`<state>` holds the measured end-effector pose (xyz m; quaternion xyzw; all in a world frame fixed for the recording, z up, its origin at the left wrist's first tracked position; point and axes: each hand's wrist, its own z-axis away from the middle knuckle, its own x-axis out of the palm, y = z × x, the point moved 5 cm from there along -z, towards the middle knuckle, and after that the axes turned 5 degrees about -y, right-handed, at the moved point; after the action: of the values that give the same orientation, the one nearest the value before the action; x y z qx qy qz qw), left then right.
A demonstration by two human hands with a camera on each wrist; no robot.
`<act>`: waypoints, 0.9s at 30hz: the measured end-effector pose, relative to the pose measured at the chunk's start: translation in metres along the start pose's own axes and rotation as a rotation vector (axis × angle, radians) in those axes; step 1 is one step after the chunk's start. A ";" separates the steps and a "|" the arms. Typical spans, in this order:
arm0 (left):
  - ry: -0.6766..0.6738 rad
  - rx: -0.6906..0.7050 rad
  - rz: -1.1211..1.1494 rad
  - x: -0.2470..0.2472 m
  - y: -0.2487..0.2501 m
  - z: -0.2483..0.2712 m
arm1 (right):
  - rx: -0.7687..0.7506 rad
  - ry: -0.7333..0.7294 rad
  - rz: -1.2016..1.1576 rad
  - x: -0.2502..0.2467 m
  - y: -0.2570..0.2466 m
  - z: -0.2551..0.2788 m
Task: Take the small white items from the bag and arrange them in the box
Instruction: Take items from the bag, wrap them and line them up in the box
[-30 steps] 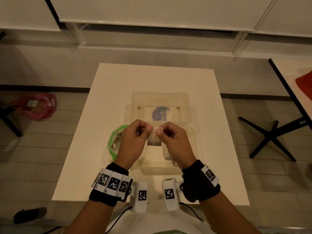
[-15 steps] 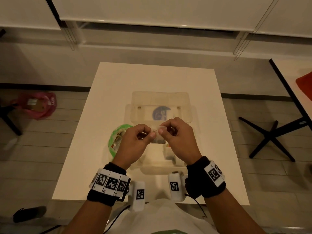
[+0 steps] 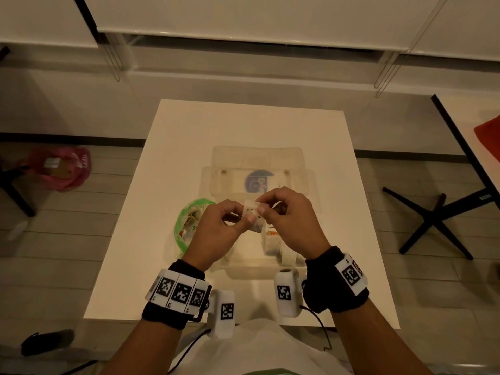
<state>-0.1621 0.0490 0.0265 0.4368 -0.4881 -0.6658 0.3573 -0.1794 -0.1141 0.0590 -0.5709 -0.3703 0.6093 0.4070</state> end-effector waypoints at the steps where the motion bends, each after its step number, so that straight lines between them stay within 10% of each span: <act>1: 0.005 0.002 0.002 0.000 -0.001 0.000 | -0.009 -0.013 0.029 -0.001 -0.002 0.000; 9: 0.075 -0.106 -0.084 -0.022 -0.026 0.007 | 0.102 -0.114 0.234 -0.013 0.044 -0.022; 19: -0.635 -0.637 -0.559 -0.061 -0.138 0.081 | 0.352 -0.513 0.590 0.027 0.146 -0.027; 27: -0.781 -0.986 -0.657 -0.070 -0.225 0.149 | 0.348 -0.485 0.811 0.036 0.167 -0.026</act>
<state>-0.2862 0.2222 -0.1524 0.0779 -0.0652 -0.9905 0.0930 -0.1668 -0.1473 -0.1103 -0.4346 -0.0956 0.8863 0.1286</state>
